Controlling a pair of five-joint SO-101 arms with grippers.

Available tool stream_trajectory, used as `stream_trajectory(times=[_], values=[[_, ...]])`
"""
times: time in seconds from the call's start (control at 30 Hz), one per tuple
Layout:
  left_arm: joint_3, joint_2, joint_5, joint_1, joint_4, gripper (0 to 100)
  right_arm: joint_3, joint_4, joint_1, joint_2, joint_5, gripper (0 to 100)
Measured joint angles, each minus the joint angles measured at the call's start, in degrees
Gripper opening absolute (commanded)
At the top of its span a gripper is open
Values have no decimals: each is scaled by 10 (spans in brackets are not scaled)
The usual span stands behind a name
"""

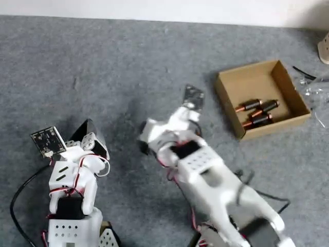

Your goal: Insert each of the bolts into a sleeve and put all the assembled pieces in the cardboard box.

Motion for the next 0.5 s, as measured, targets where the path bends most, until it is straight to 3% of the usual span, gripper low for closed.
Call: stream_trajectory(times=[0.27, 0.5], values=[[0, 0, 0, -34, -18, 13, -193, 142, -40, 177, -97, 321], [0, 0, 0, -64, -25, 14, -216, 165, -47, 246, -111, 321]])
